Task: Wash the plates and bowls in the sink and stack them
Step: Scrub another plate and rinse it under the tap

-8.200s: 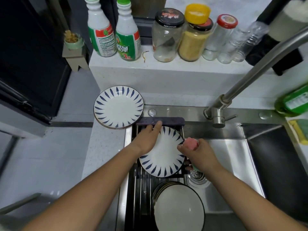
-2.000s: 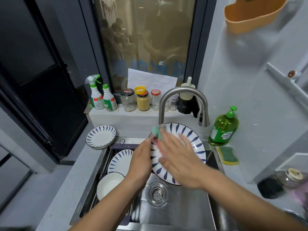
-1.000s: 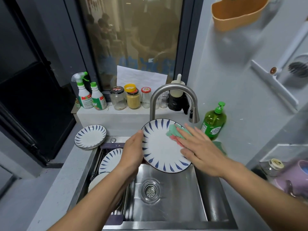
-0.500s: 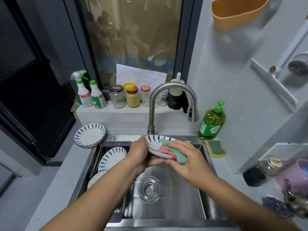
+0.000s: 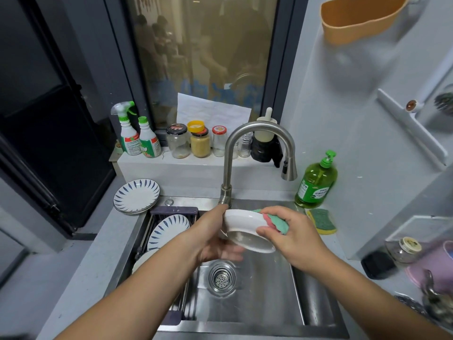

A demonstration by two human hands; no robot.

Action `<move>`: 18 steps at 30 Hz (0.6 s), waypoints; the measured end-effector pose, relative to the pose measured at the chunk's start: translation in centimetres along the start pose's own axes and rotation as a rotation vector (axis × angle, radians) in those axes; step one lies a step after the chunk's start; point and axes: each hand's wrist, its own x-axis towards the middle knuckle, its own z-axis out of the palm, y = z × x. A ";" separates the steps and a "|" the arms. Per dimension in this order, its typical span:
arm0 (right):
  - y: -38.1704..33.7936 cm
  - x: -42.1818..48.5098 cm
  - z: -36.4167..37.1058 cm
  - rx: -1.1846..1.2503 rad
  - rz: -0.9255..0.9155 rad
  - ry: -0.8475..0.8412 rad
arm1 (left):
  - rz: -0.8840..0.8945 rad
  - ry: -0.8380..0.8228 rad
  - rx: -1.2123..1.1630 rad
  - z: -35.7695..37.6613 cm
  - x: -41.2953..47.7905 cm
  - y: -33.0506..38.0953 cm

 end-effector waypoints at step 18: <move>-0.4 0.5 -0.7 0.164 0.013 0.316 | 0.715 -0.022 0.091 -0.9 0.8 -2.4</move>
